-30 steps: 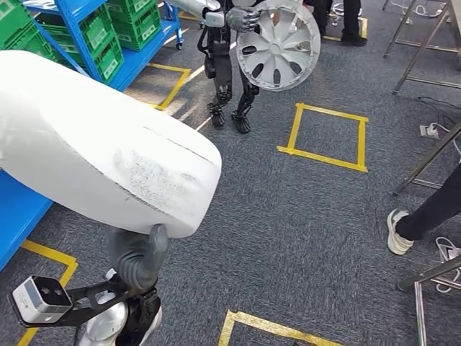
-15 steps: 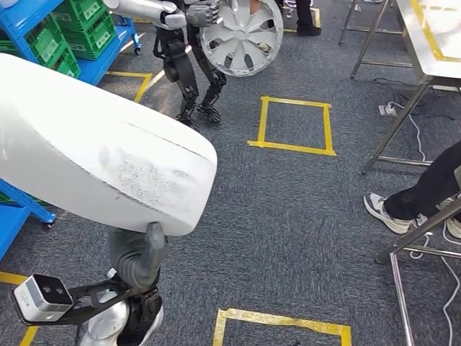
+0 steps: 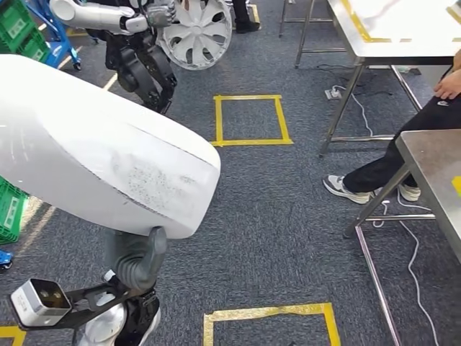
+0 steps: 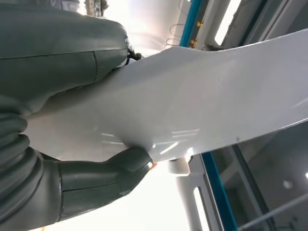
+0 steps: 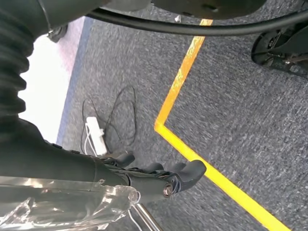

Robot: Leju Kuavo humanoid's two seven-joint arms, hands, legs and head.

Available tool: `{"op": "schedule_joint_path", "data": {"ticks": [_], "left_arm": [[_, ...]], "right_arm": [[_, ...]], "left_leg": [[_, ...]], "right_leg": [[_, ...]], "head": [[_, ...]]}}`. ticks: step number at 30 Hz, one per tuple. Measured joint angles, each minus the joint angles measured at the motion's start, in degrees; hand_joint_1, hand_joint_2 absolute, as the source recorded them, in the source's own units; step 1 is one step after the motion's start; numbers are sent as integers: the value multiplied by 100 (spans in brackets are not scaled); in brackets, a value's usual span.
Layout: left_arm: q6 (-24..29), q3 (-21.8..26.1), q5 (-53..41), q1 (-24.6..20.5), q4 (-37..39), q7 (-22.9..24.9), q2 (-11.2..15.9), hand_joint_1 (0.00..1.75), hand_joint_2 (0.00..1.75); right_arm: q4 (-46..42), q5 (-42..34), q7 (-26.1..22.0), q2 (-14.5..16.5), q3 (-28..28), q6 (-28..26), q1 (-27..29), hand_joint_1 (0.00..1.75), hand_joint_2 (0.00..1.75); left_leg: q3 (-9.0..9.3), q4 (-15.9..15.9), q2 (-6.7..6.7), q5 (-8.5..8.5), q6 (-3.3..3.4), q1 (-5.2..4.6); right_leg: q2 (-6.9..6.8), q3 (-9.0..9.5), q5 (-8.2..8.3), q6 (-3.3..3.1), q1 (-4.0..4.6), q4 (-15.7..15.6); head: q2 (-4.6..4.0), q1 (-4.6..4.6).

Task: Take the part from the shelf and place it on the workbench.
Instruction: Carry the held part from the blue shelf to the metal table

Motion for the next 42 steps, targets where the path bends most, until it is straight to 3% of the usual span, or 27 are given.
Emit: {"op": "schedule_joint_path", "data": {"ticks": [2,4,6,8,9,10,11,13,15,17,19,21,23,24,25,26,28,30,32,33,35,37,39,40,42], "left_arm": [[1,1,-1,-3,0,-1,-5,169,175],[2,1,-3,-4,-1,-1,-17,169,175],[2,3,-4,6,-2,-1,-26,169,175],[3,4,-4,15,-2,0,-27,169,175],[4,5,-4,16,-2,0,-27,169,175],[4,4,-4,16,-2,-1,-28,169,175],[4,4,-4,16,-2,-1,-29,169,175],[9,5,-4,15,-2,-1,-31,169,175],[14,7,-5,15,-2,-1,-32,169,175],[15,5,-9,14,-3,1,-33,169,175],[15,3,-11,11,-4,1,-34,169,175],[14,3,-13,13,-6,0,-26,169,175],[10,5,-13,19,-7,-1,-9,169,175],[8,6,-13,21,-7,-1,-2,169,175],[5,7,-13,22,-7,-1,2,169,175],[3,7,-13,19,-7,-1,3,169,175],[2,4,-14,-6,-6,-1,2,169,175],[16,-2,-13,-50,-2,0,0,169,175],[43,-11,-6,-83,4,1,-1,169,175],[57,-19,-2,-102,6,1,-2,169,175],[85,-34,7,-150,5,0,-2,169,175],[105,-41,25,-175,4,-1,-1,169,175],[113,-44,41,-177,4,1,1,169,175],[115,-49,43,-180,4,1,1,169,175],[116,-67,42,-188,4,1,1,169,175]], "right_arm": [[0,10,0,0,0,-7,29,0,175],[0,20,2,0,0,-13,41,0,175],[0,26,4,0,0,-18,17,0,175],[0,27,4,0,0,-22,-3,0,175],[0,27,4,-1,0,-22,0,0,175],[0,28,6,-1,0,-23,7,0,175],[0,30,7,-2,0,-25,14,0,175],[-1,36,13,-3,-1,-35,11,0,175],[-2,33,18,-3,-1,-46,-3,0,175],[-2,22,19,-3,-2,-46,-5,0,175],[-2,12,19,3,-4,-44,1,0,175],[-2,6,19,15,-6,-41,-8,0,175],[-2,4,18,27,-10,-30,-23,0,175],[-2,3,18,30,-13,-22,-24,0,175],[-1,3,19,31,-17,-13,-21,0,175],[-1,3,21,32,-20,-4,-20,0,175],[-2,4,38,40,-24,20,-33,0,175],[-2,6,69,49,-26,33,-62,0,175],[-2,13,101,53,-28,33,-62,0,175],[-2,21,112,56,-30,28,-52,0,175],[-2,39,131,56,-35,18,-50,0,175],[-2,53,142,55,-42,9,-91,0,175],[-2,61,148,55,-48,7,-125,0,175],[-2,65,152,55,-51,7,-127,0,175],[-3,78,161,54,-57,4,-119,0,175]], "left_leg": [[1,-16,107,16,83,-19],[14,-33,254,33,171,-25],[20,-40,422,27,230,-49],[24,-40,596,15,252,-76],[29,-39,677,6,253,-83],[42,-39,752,-5,249,-87],[62,-39,819,-22,239,-89],[112,-34,939,-69,191,-110],[144,-32,1028,-99,131,-134],[157,-45,1107,-111,70,-127],[120,71,967,-225,3,-102],[-118,581,690,-517,-35,-87],[-523,1320,577,-790,-45,-86],[-656,1521,562,-798,-45,-86],[-693,1522,551,-695,-42,-83],[-613,1302,529,-499,-38,-79],[-313,602,326,-100,-34,-46],[-121,145,122,29,-1,-16],[-94,55,152,10,81,-20],[-91,42,213,19,124,-24],[-78,24,345,31,210,-31],[-71,24,490,22,257,-63],[-62,26,654,7,274,-87],[-53,27,728,-4,276,-92],[-14,30,859,-37,258,-96]], "right_leg": [[55,-46,28,68,-32,-34],[-220,-161,-97,108,-15,164],[-603,-476,-462,125,16,840],[-715,-812,-759,132,18,1557],[-725,-846,-758,129,18,1658],[-739,-754,-652,123,19,1518],[-786,-557,-481,114,21,1183],[-1005,-97,-205,81,44,389],[-1101,89,-138,22,81,56],[-977,73,-127,-50,101,49],[-858,78,-110,-111,81,21],[-736,86,-97,-150,53,2],[-591,80,-98,-165,50,2],[-509,81,-99,-167,49,3],[-425,84,-98,-164,46,4],[-344,88,-95,-157,40,4],[-184,72,-85,-119,34,23],[-41,10,-67,-53,32,44],[73,-47,-39,21,12,25],[27,-67,-43,48,10,35],[-273,-211,-215,85,32,305],[-601,-544,-578,104,54,1008],[-683,-820,-789,112,54,1599],[-700,-811,-742,110,54,1608],[-813,-463,-416,98,58,1009]], "head": [[0,2],[0,31],[-1,59],[-1,62],[-1,63],[-1,63],[-1,63],[-1,59],[-1,46],[-1,41],[-1,32],[-1,4],[-1,-14],[-1,-17],[-1,-16],[-1,-15],[-1,-23],[-1,-29],[-1,-29],[-1,-28],[-1,7],[-1,38],[-1,38],[-1,39],[-1,41]]}}
